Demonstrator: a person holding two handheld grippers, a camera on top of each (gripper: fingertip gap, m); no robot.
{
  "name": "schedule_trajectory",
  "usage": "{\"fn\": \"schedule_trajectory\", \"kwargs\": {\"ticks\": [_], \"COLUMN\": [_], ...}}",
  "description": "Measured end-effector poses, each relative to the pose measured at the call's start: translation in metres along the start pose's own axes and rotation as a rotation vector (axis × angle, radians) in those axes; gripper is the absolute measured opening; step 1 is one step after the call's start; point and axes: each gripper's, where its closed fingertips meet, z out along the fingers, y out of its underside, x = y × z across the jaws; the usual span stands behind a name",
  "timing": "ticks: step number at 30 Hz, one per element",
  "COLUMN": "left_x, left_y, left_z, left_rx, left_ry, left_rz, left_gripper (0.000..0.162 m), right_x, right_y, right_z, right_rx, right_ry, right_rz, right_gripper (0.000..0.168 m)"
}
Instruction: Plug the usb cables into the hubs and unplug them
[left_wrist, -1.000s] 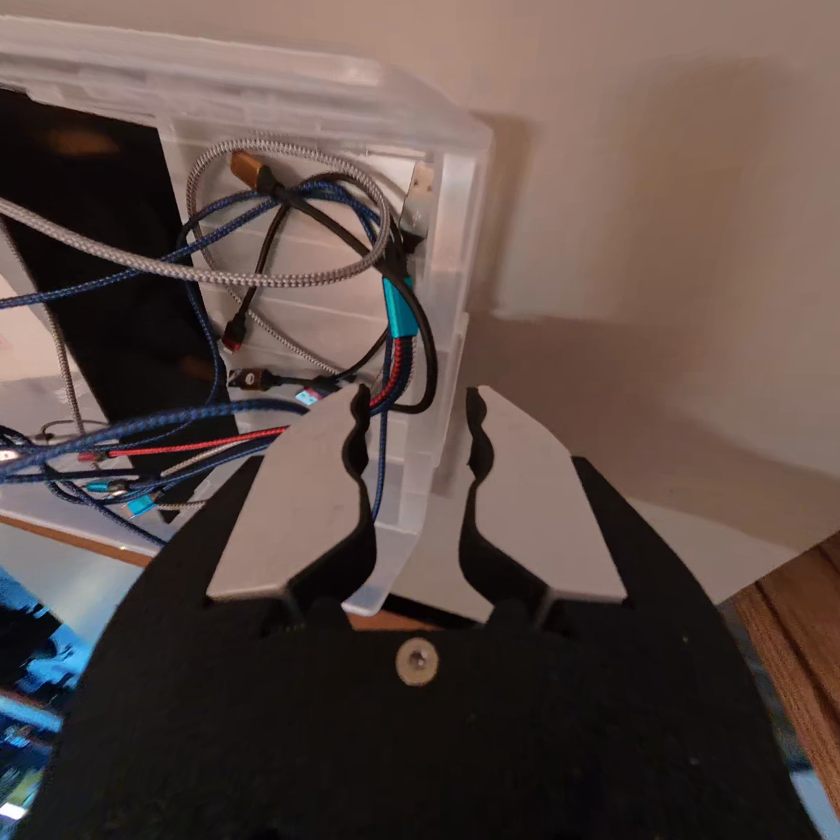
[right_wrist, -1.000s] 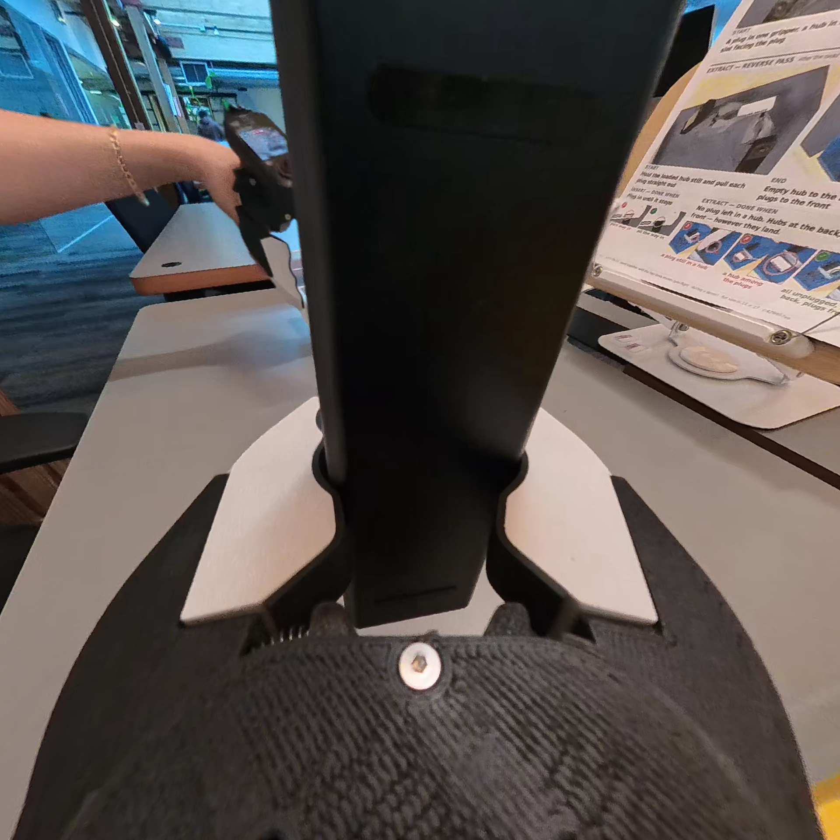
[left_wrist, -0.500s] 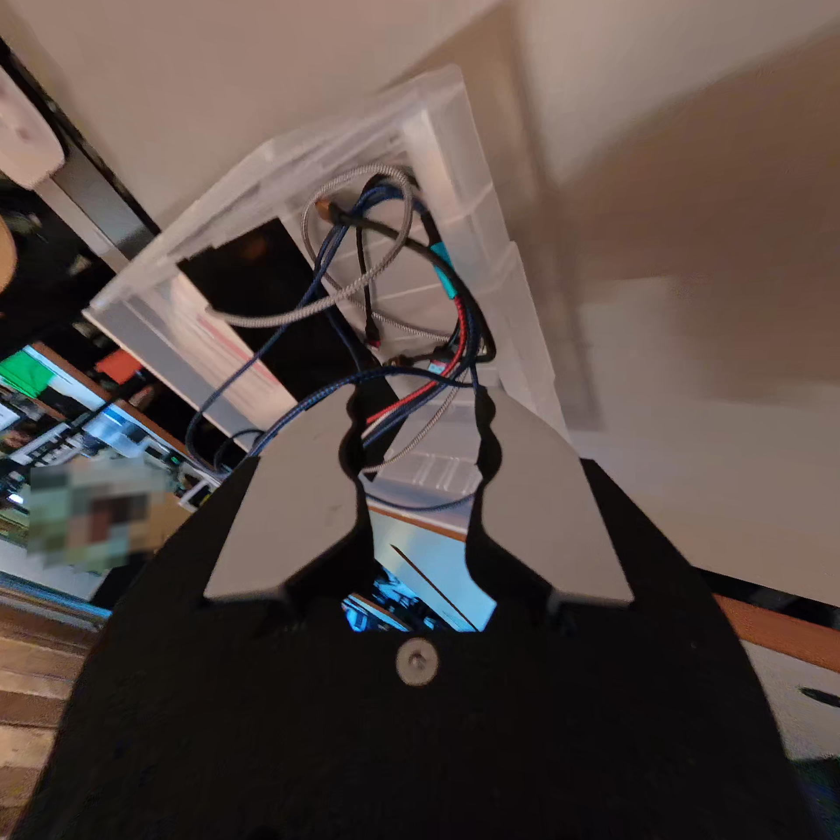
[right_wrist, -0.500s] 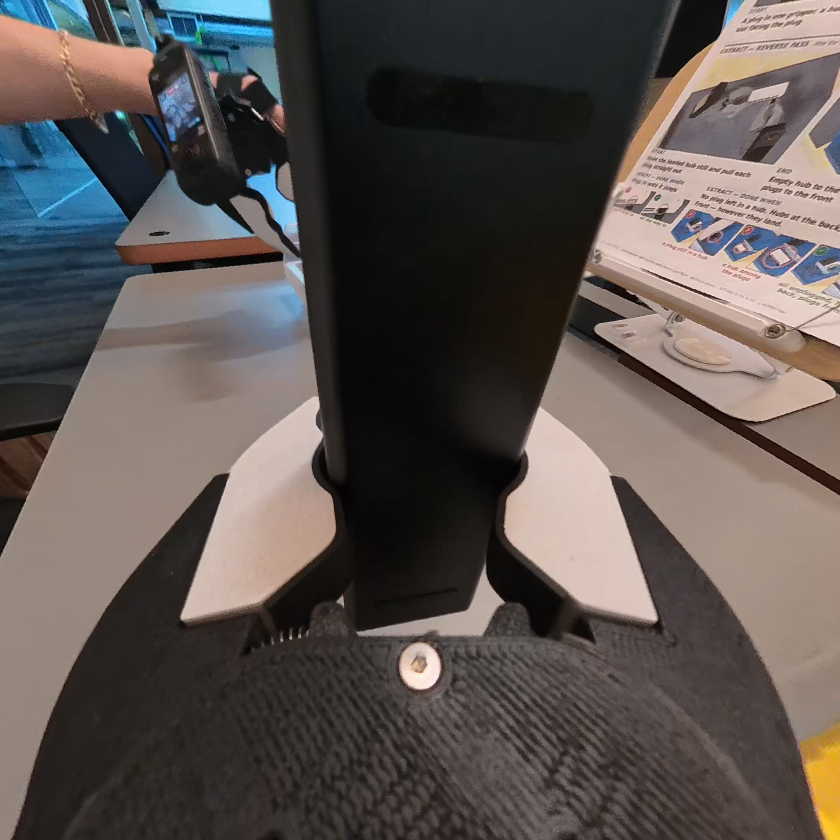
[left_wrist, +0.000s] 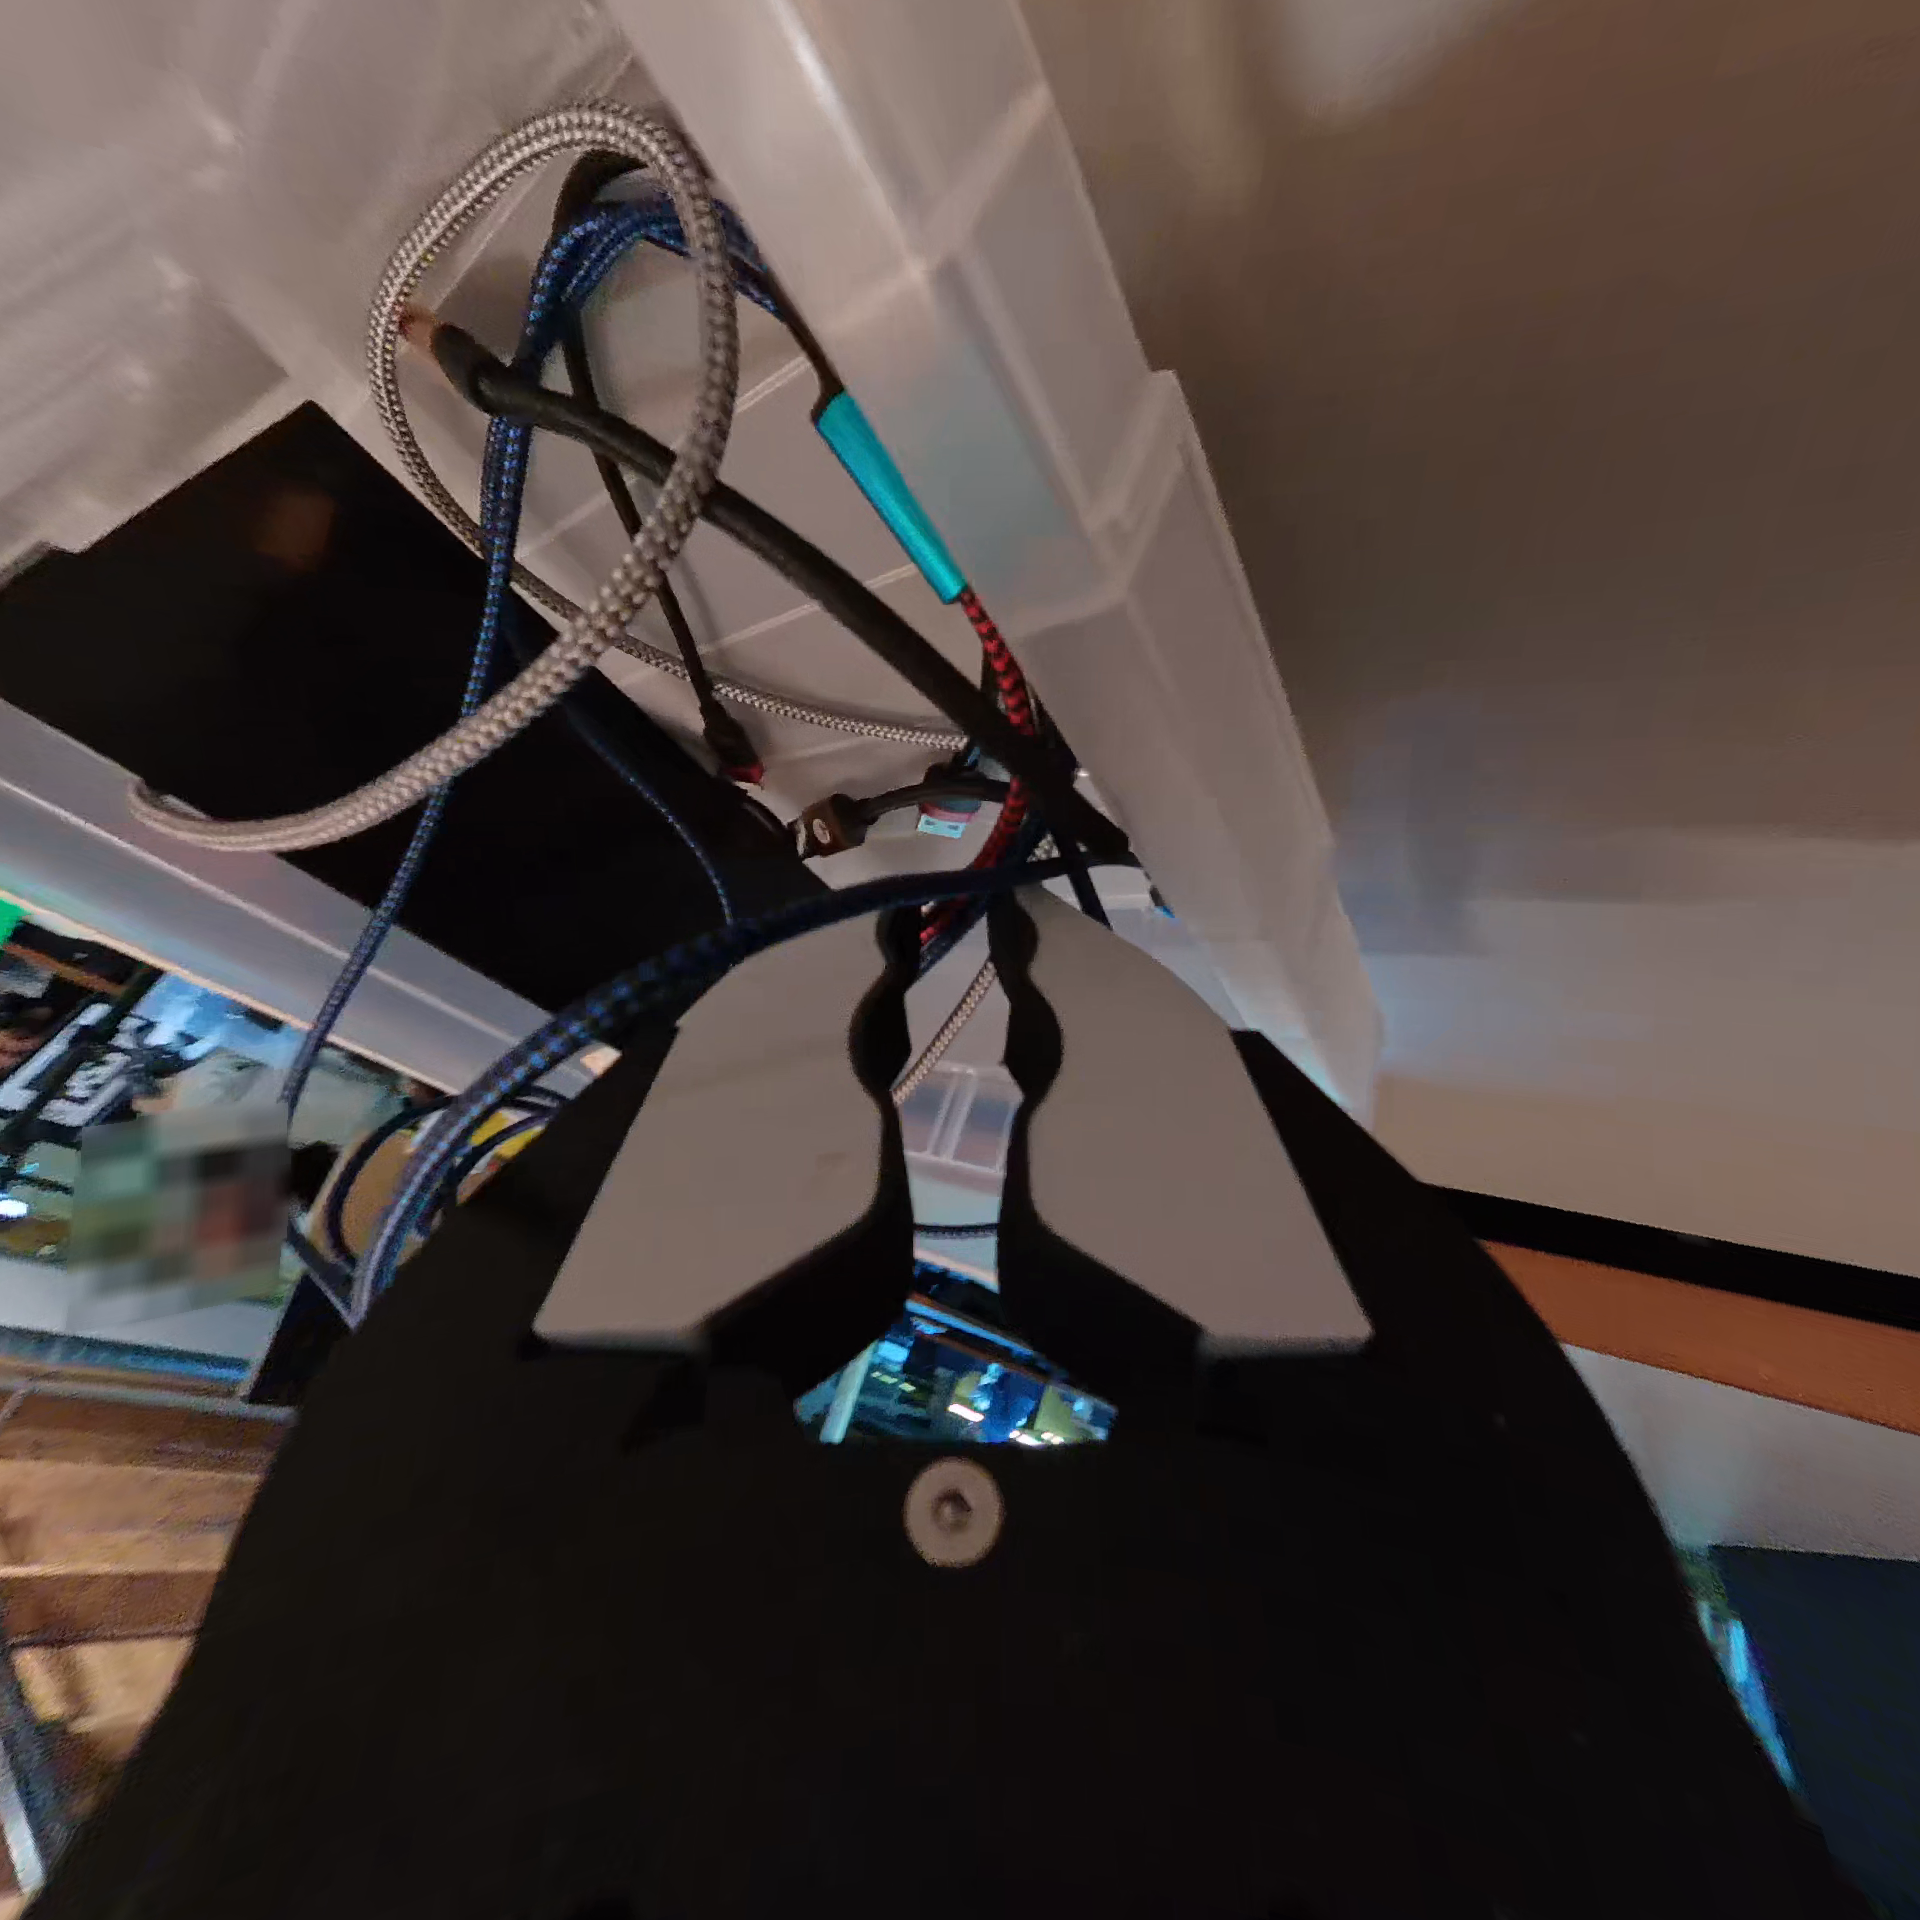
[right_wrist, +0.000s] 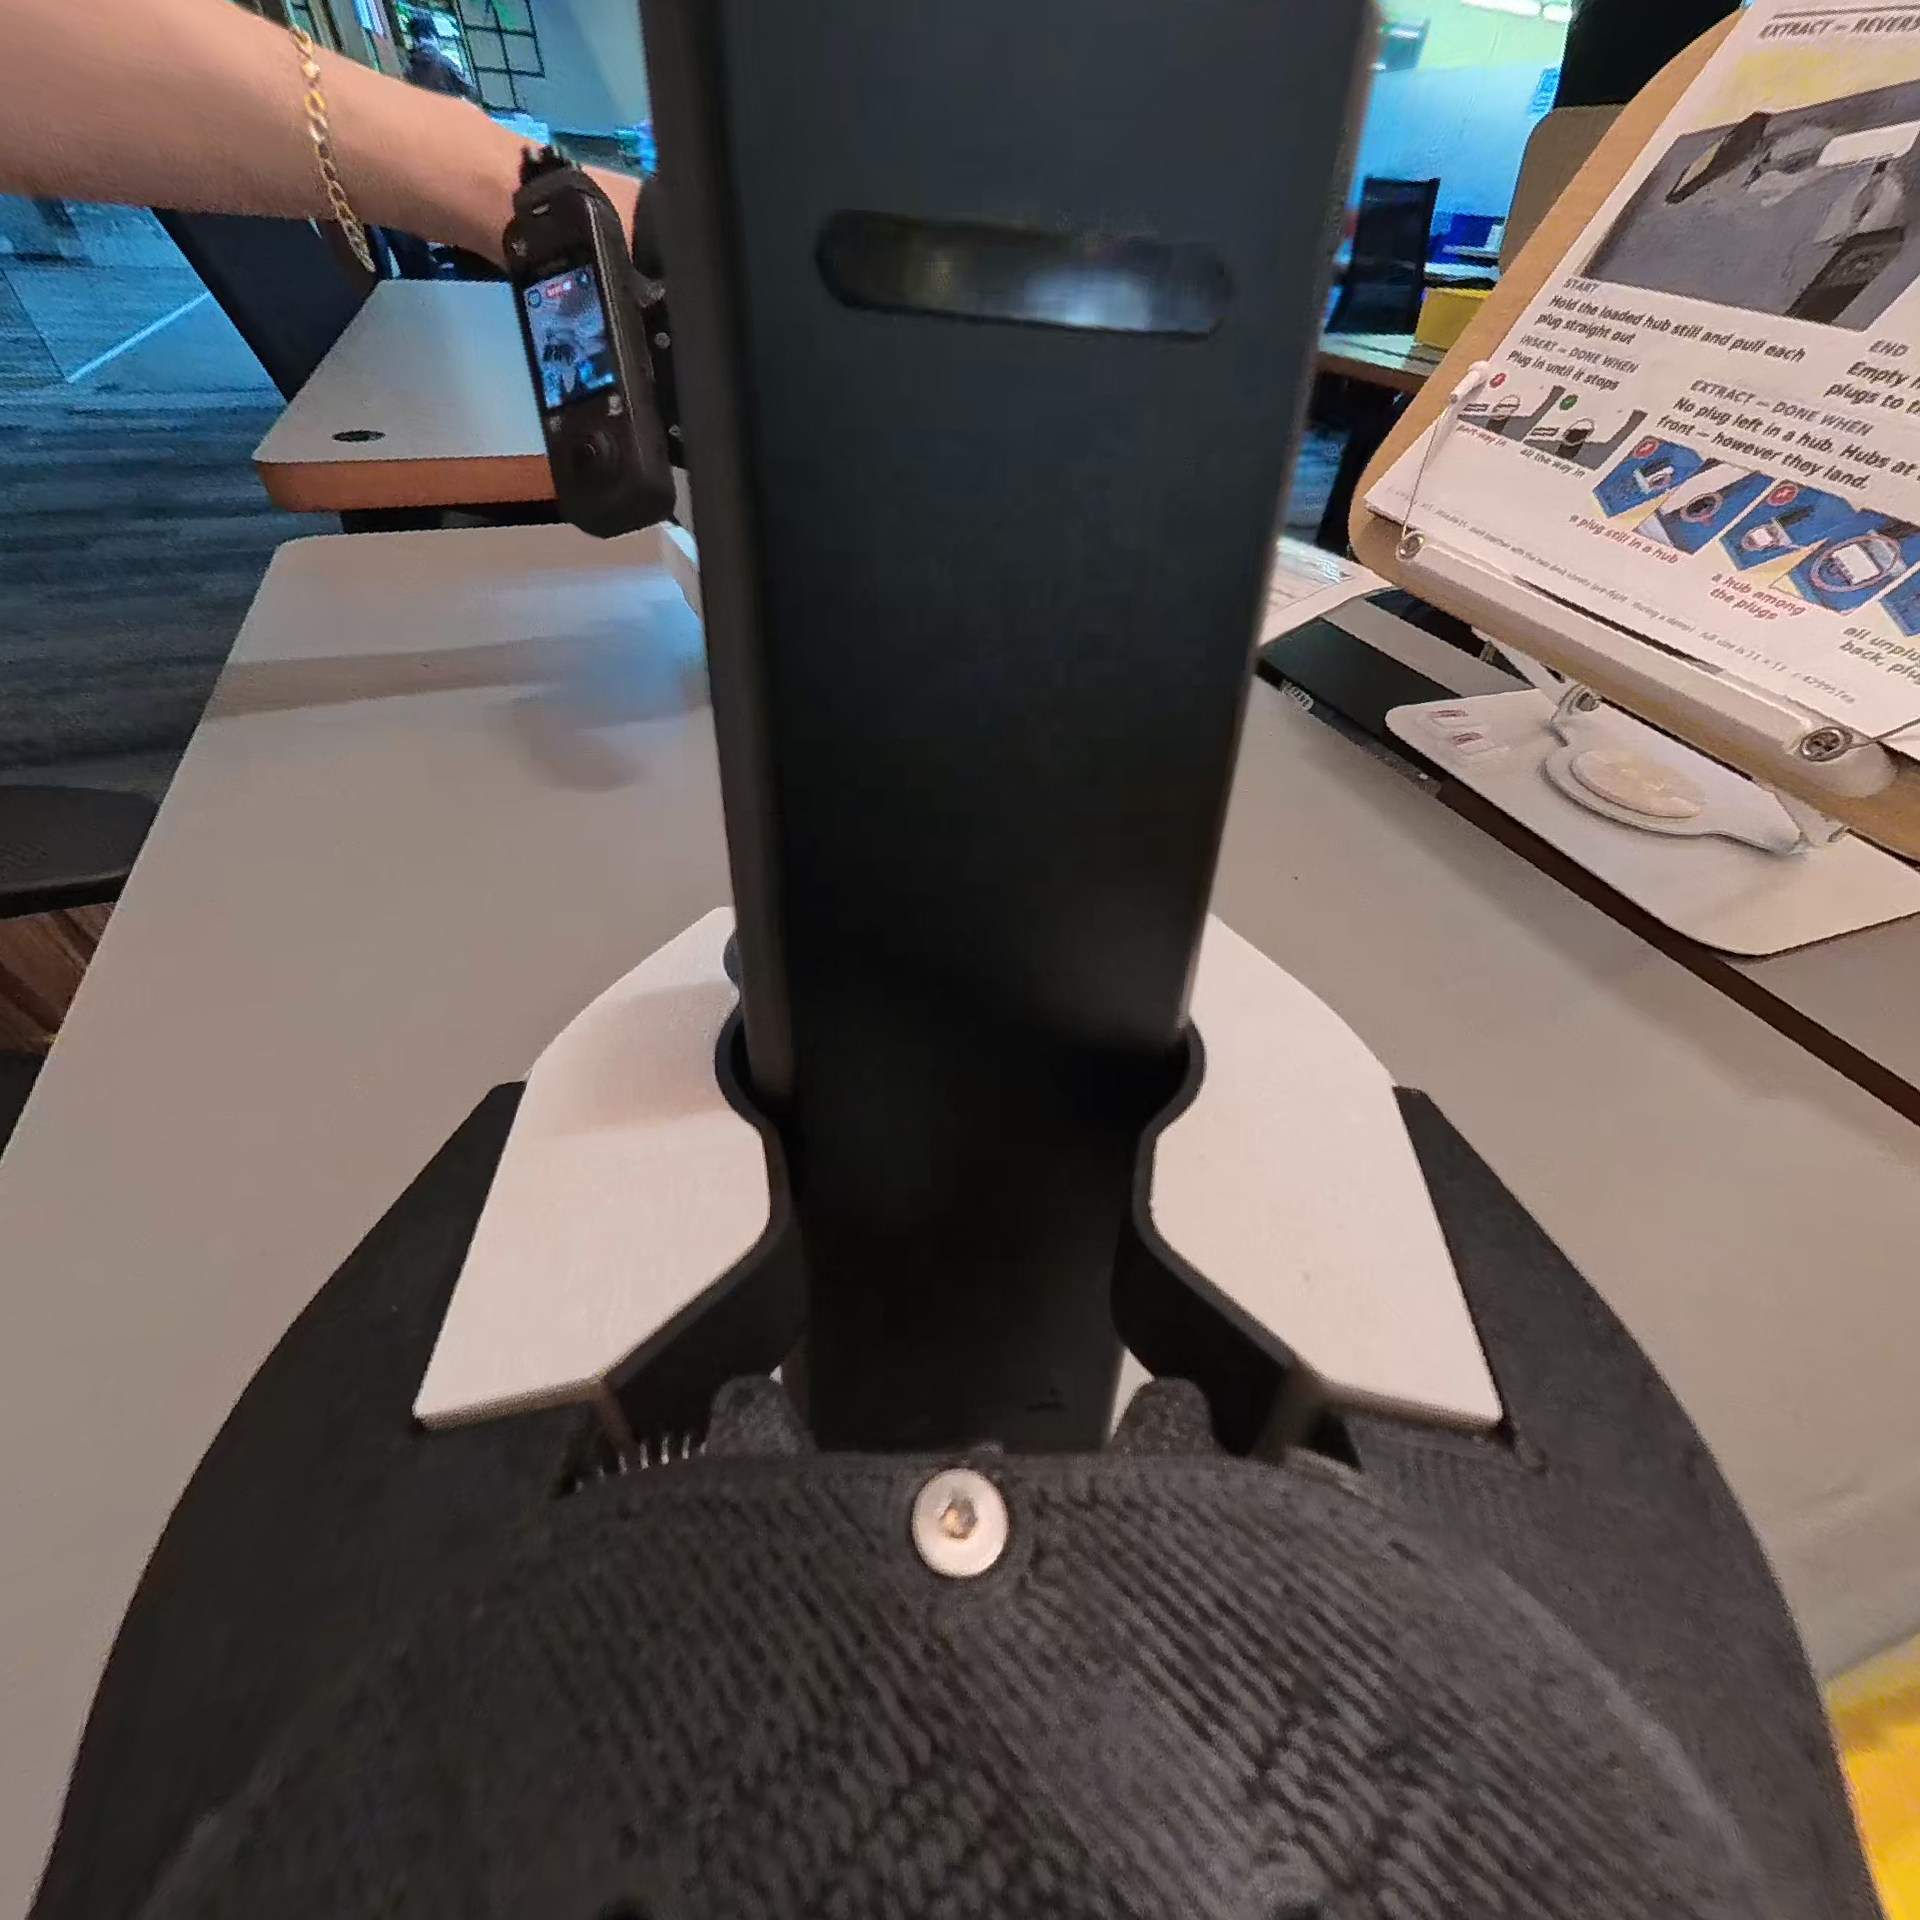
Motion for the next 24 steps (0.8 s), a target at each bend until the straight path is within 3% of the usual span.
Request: {"fn": "schedule_trajectory", "kwargs": {"ticks": [6,14,19,24], "left_x": [-0.022,-0.078,-0.099,-0.119], "left_y": [0.012,0.058,0.098,0.134], "left_z": [-0.027,-0.117,-0.173,-0.251], "left_rx": [0.138,0.231,0.137,0.080], "left_ry": [-0.020,-0.306,-0.485,-0.664], "left_rz": [-0.277,-0.548,-0.599,-0.669], "left_gripper": [0.004,0.002,0.002,0.002], "right_x": [0.004,-0.002,-0.006,-0.006], "right_y": [0.003,-0.044,-0.064,-0.076], "right_z": [-0.001,-0.017,-0.031,-0.042], "right_rx": [-0.008,0.315,0.445,0.497], "right_ry": [0.016,-0.070,-0.140,-0.154], "right_rz": [-0.001,0.147,0.210,0.214], "right_gripper": [0.073,0.074,0.074,0.074]}}
